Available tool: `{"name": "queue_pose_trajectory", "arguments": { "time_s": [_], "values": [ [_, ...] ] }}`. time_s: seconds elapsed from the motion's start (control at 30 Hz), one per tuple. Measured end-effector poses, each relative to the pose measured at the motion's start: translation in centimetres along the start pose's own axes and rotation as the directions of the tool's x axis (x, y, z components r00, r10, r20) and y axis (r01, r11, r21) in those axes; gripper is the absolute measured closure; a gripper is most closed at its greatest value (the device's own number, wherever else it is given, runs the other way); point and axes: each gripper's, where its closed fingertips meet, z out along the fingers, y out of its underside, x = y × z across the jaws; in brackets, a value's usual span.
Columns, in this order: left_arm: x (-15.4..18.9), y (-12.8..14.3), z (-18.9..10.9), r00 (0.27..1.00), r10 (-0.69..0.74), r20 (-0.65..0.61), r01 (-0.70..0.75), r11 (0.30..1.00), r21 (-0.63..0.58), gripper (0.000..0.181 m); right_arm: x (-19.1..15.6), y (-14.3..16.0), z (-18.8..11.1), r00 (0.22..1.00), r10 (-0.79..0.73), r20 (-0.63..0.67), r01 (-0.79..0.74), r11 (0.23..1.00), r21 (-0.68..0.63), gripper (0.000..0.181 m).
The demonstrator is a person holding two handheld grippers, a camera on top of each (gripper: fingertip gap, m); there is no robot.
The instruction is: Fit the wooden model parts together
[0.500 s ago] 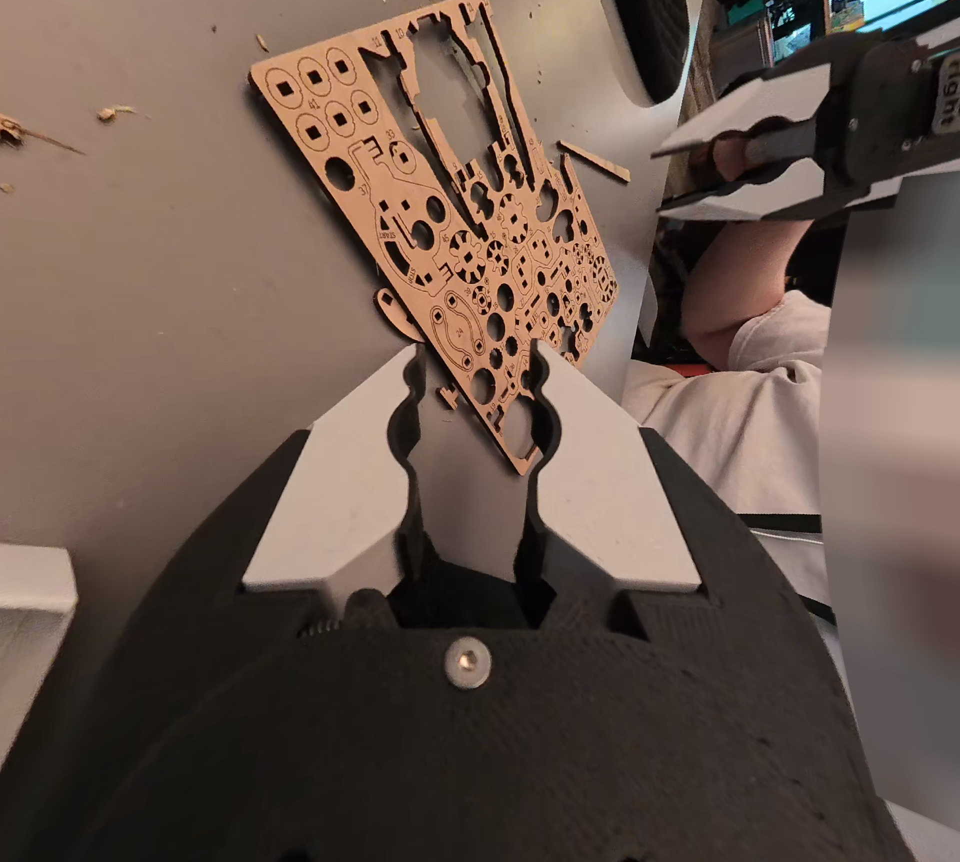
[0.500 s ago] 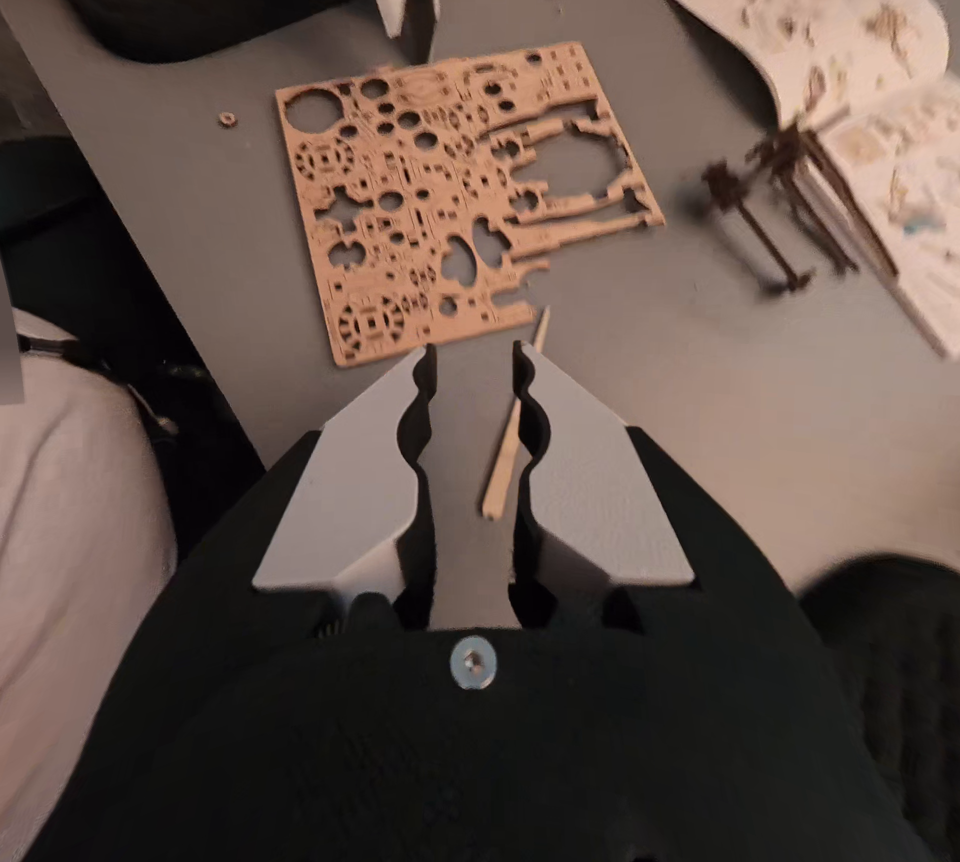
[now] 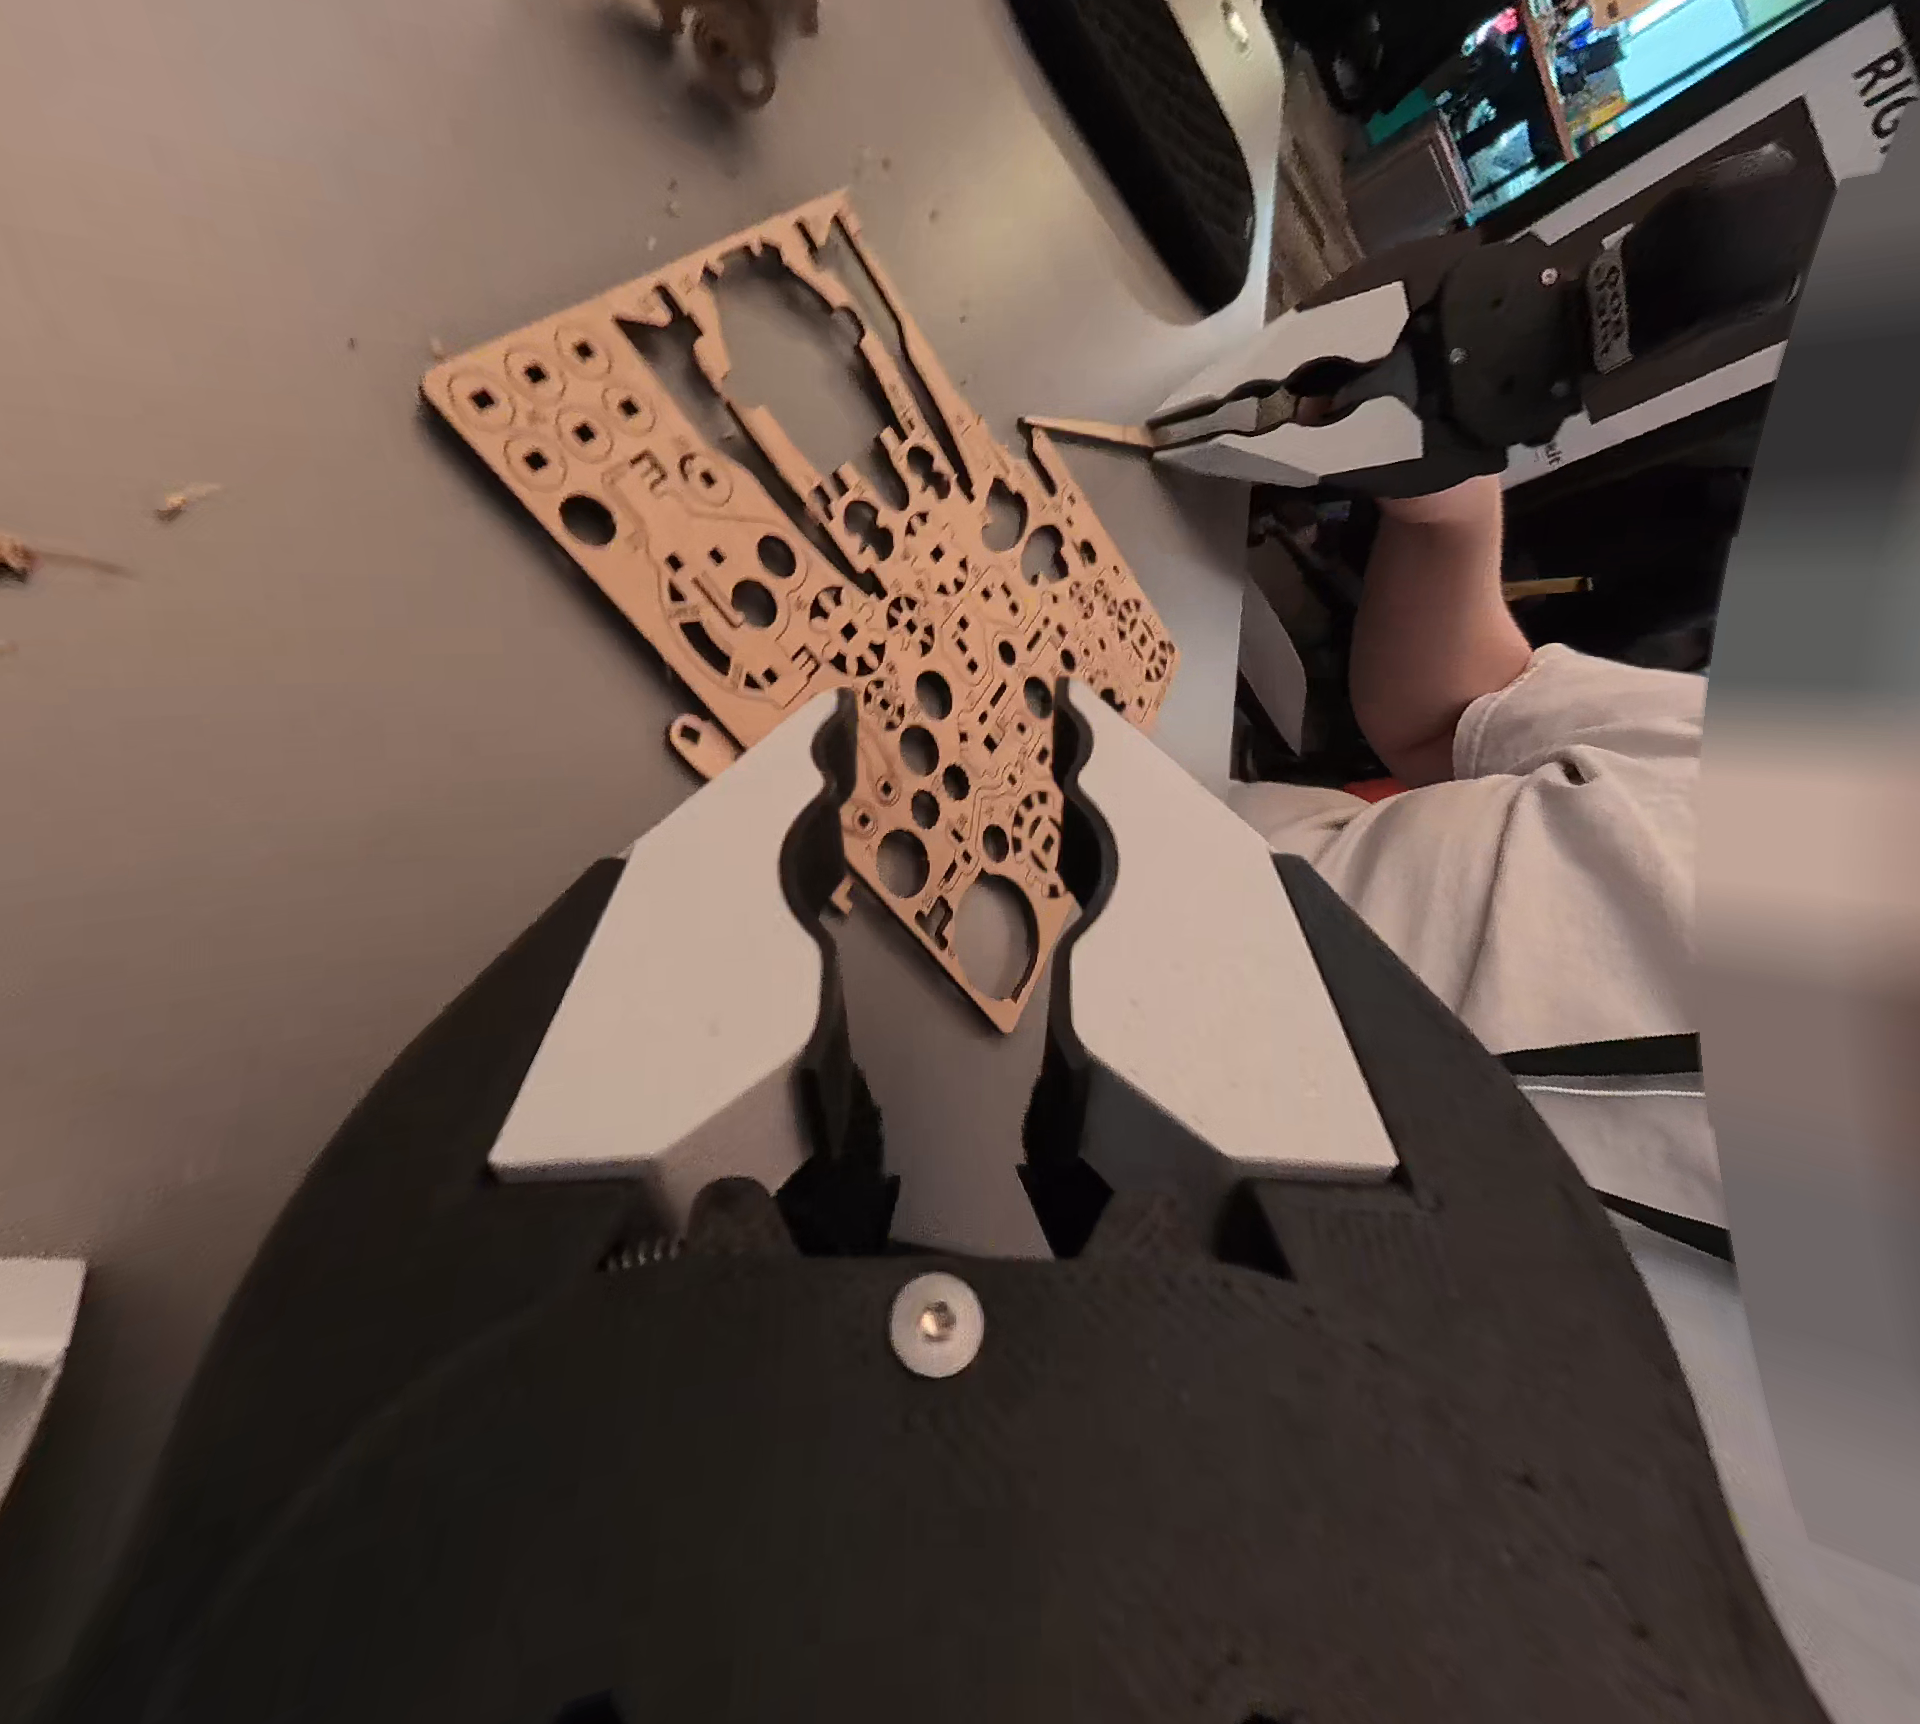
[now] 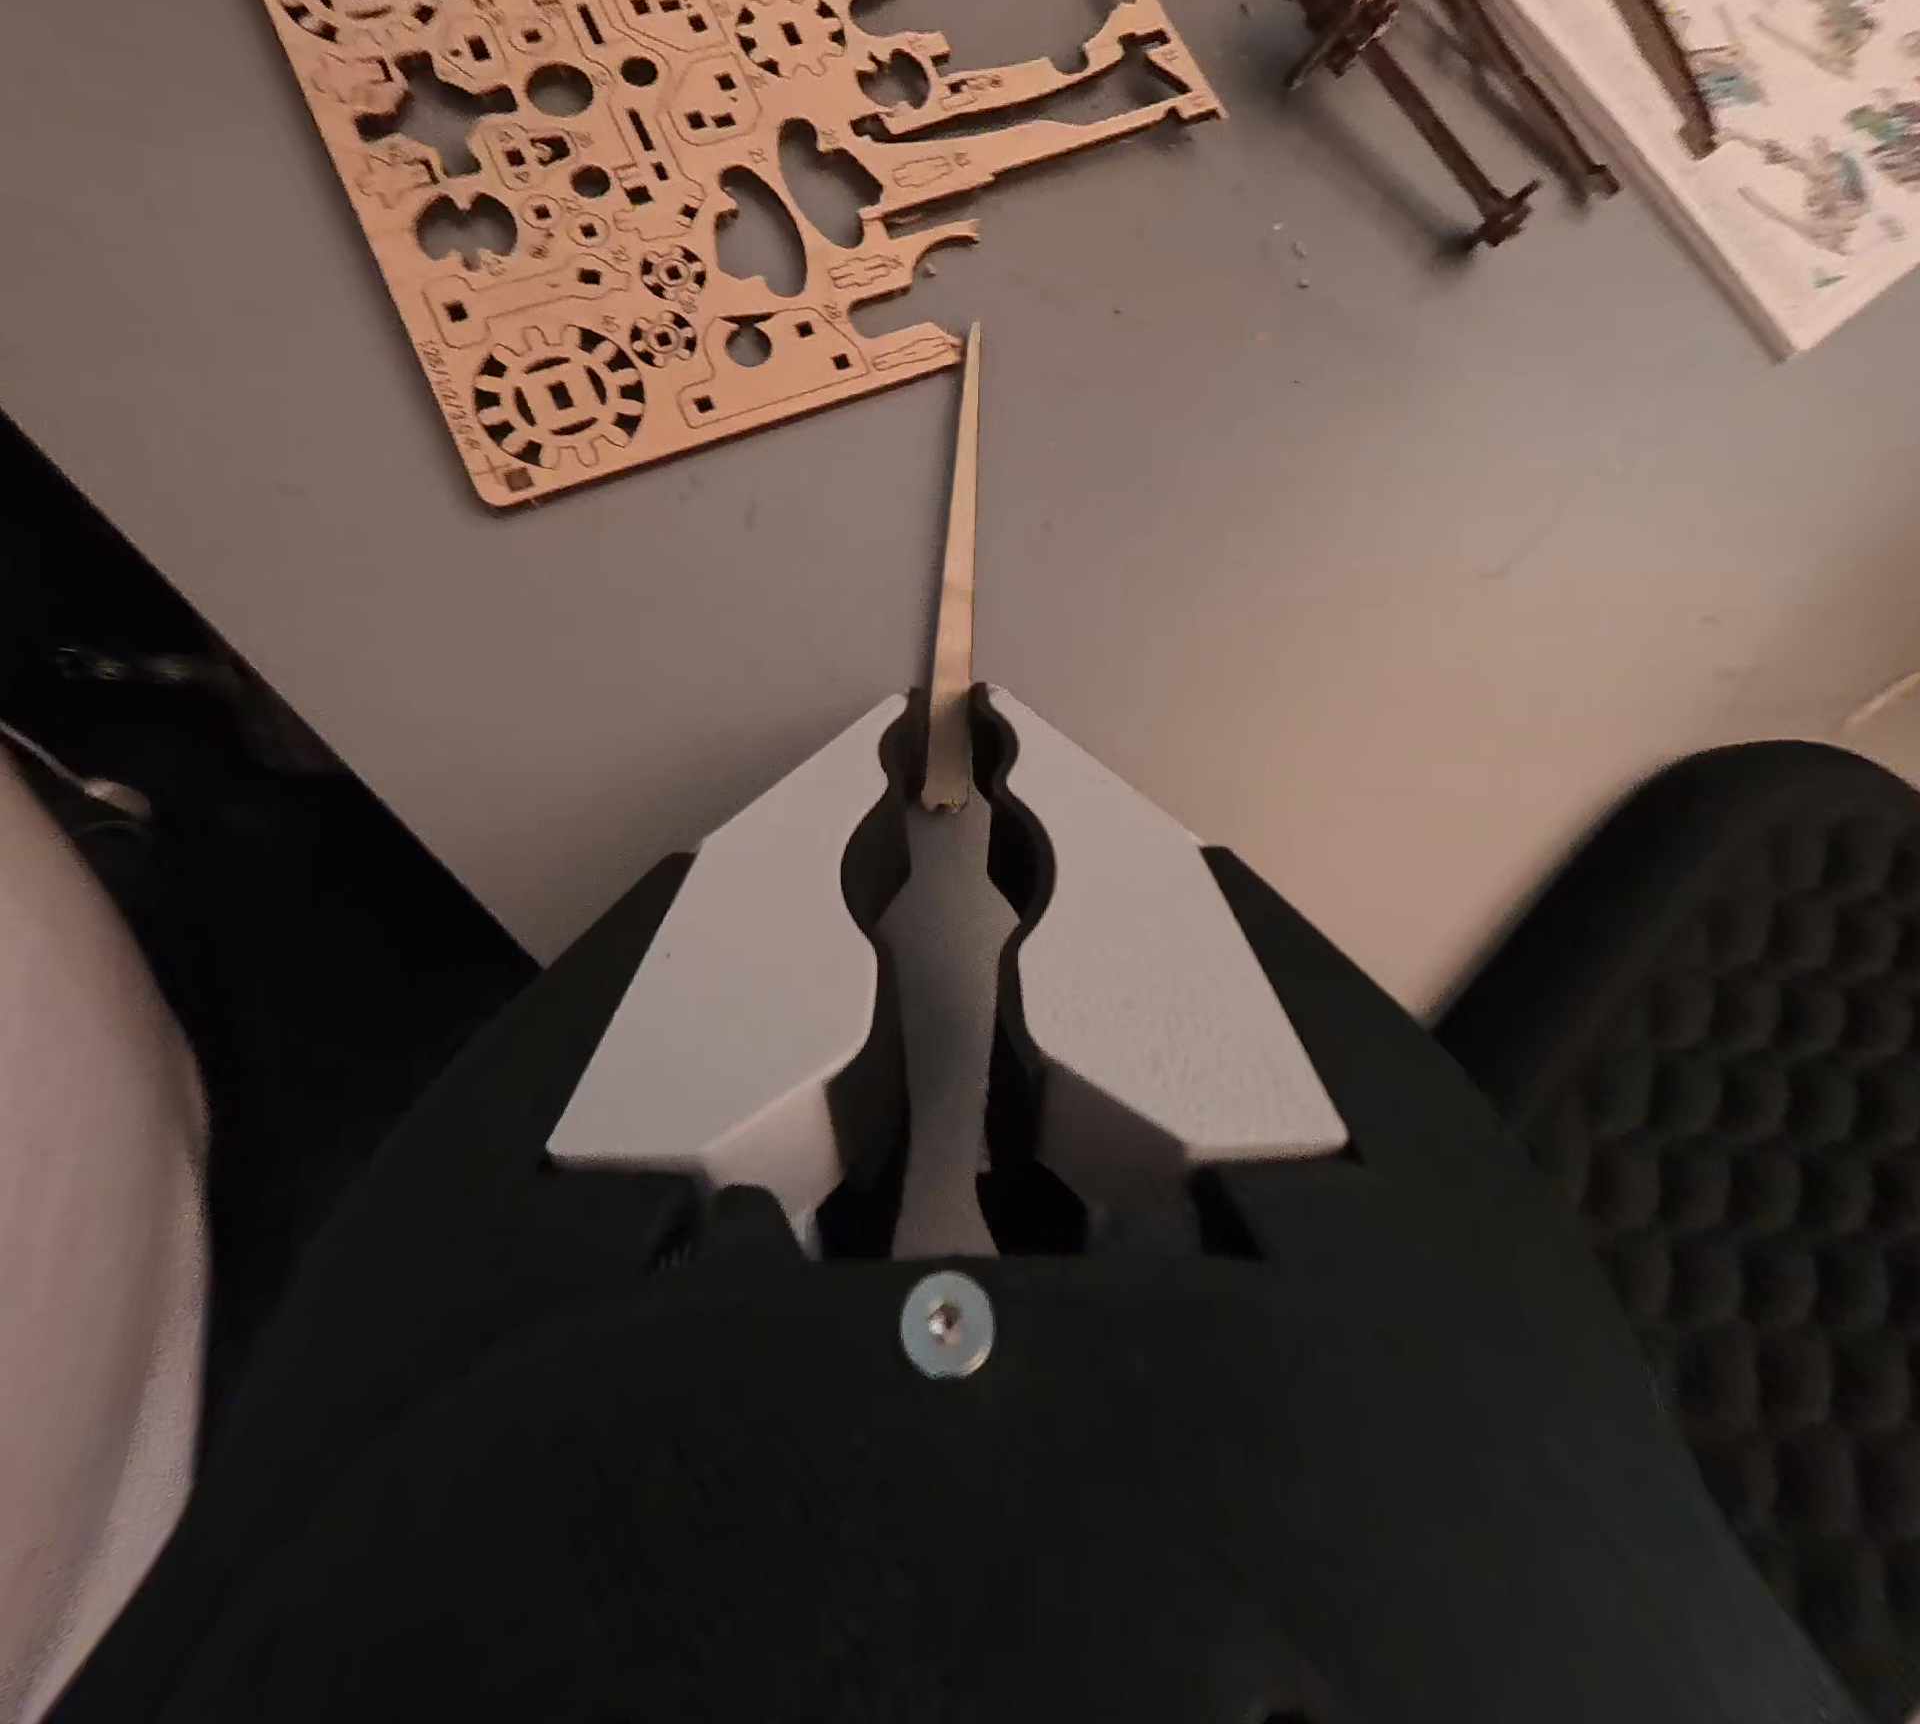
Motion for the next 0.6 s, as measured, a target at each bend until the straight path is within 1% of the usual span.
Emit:
{"name": "queue_pose_trajectory", "arguments": {
  "time_s": [0.1,0.17,0.23,0.33,0.4,0.47,0.6],
  "values": [
    [1.3,-0.8,0.1,0.994,0.105,-0.02,-0.104,0.994,0.038,0.144,0.0,-1.1,-1.0,0.999,-0.046,-0.028,0.048,0.997,0.054,0.175],
    [2.9,-1.0,0.6,0.983,0.169,-0.074,-0.165,0.984,0.062,0.142,0.2,-2.1,-2.0,0.995,-0.082,-0.064,0.087,0.993,0.083,0.175],
    [4.5,-0.7,1.3,0.968,0.208,-0.139,-0.201,0.977,0.067,0.141,-0.3,-3.5,-3.0,0.989,-0.133,-0.072,0.141,0.984,0.113,0.175],
    [6.4,0.2,2.5,0.941,0.257,-0.221,-0.254,0.966,0.042,0.136,-2.9,-6.2,-3.8,0.969,-0.245,-0.013,0.243,0.949,0.203,0.175],
    [7.1,0.9,3.2,0.927,0.282,-0.249,-0.286,0.958,0.021,0.13,-4.4,-7.1,-3.7,0.946,-0.325,0.017,0.314,0.924,0.217,0.175],
    [7.8,1.5,3.8,0.911,0.305,-0.278,-0.315,0.949,0.009,0.13,-5.3,-7.7,-3.4,0.929,-0.368,0.034,0.353,0.91,0.216,0.175],
    [8.3,2.2,4.3,0.871,0.428,-0.243,-0.441,0.898,0.001,0.134,-6.4,-8.5,-3.2,0.921,-0.381,0.087,0.351,0.905,0.241,0.175]
  ]
}}
